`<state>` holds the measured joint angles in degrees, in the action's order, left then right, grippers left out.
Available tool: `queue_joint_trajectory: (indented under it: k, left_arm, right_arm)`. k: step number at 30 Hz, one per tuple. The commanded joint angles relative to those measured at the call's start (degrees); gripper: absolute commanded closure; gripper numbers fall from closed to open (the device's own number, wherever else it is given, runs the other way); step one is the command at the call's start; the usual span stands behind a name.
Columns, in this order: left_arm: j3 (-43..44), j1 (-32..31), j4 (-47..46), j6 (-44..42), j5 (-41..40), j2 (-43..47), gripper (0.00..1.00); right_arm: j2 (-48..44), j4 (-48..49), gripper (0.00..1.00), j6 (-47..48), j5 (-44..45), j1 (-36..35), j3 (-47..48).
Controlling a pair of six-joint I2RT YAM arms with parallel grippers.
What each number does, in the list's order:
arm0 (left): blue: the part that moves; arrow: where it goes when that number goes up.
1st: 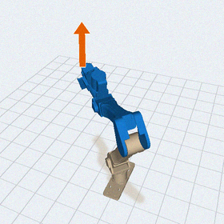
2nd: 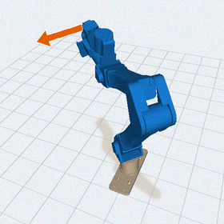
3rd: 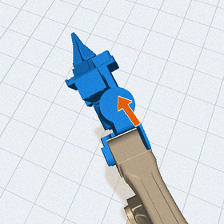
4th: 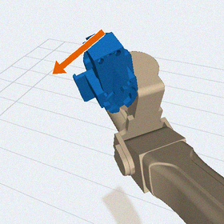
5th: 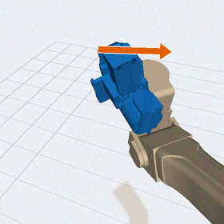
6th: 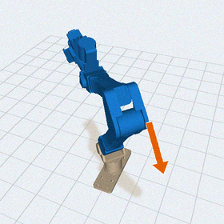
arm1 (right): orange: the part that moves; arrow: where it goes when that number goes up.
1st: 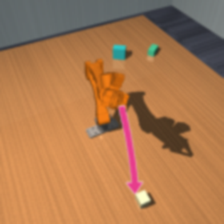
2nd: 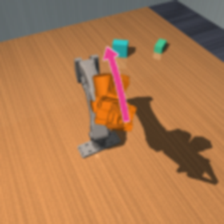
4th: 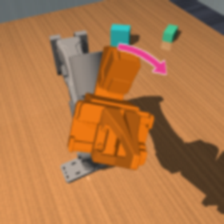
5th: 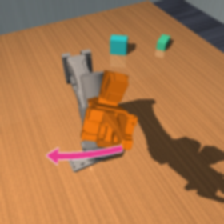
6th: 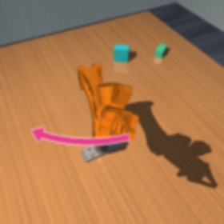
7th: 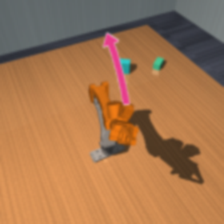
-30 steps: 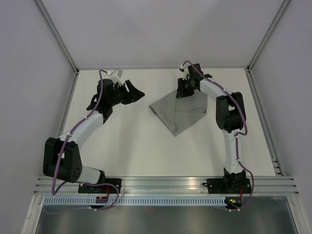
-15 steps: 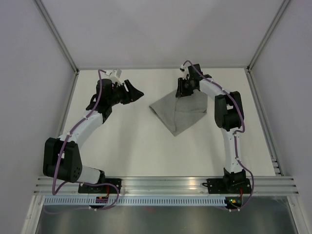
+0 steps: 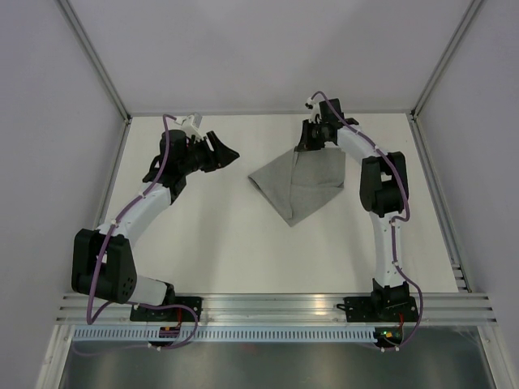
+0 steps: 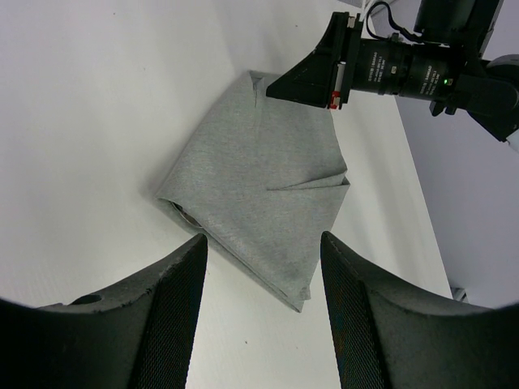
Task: Fold the napkin, place the utensils inside, and roll it up
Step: Roll the napkin at the center of the board.
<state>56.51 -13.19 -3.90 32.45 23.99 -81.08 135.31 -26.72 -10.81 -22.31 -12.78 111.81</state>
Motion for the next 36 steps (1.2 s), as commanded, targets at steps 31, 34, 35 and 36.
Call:
queue_joint_trajectory:
  k: [31, 34, 35, 36]
  left_arm:
    - [2.5, 0.4, -0.1, 1.8, -0.3, -1.0, 0.37]
    - [2.6, 0.4, -0.1, 1.8, -0.3, -1.2, 0.37]
    - [2.6, 0.4, -0.1, 1.8, -0.3, -1.1, 0.37]
    - [2.6, 0.4, -0.1, 1.7, -0.3, -1.0, 0.37]
  right_arm:
    - [0.0, 3.6, 0.72, -3.0, -4.8, 0.7, -2.9]
    - [0.0, 3.7, 0.74, -3.1, -4.9, 0.7, -2.8]
    - [0.0, 3.8, 0.75, -3.1, -4.9, 0.7, -2.7]
    - [0.1, 4.0, 0.78, -3.2, -4.9, 0.8, -2.6]
